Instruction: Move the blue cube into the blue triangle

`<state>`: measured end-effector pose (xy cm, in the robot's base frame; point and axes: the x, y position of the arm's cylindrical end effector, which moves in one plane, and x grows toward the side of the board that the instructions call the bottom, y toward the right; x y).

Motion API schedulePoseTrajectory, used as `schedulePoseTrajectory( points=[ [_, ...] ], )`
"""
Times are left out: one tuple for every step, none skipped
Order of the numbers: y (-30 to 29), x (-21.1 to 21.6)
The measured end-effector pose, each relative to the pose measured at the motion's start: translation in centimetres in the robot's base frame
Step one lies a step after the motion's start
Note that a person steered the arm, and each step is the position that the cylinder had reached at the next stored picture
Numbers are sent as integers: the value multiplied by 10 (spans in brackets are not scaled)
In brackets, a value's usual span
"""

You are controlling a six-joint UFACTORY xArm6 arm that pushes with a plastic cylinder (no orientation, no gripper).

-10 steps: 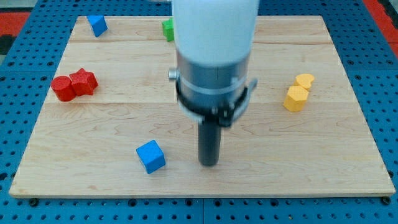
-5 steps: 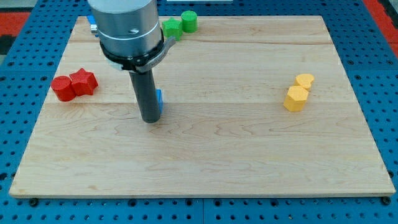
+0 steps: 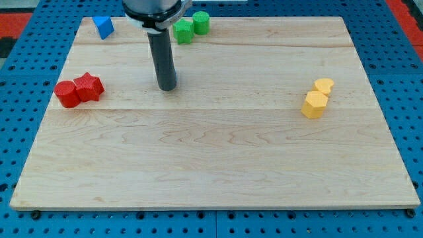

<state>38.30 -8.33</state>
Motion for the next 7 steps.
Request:
schedulePoseTrajectory(
  points=[
    [9, -27],
    [23, -55],
    [32, -72],
    [-17, -76],
    [-79, -77],
    [-99, -98],
    [-120, -66]
  ],
)
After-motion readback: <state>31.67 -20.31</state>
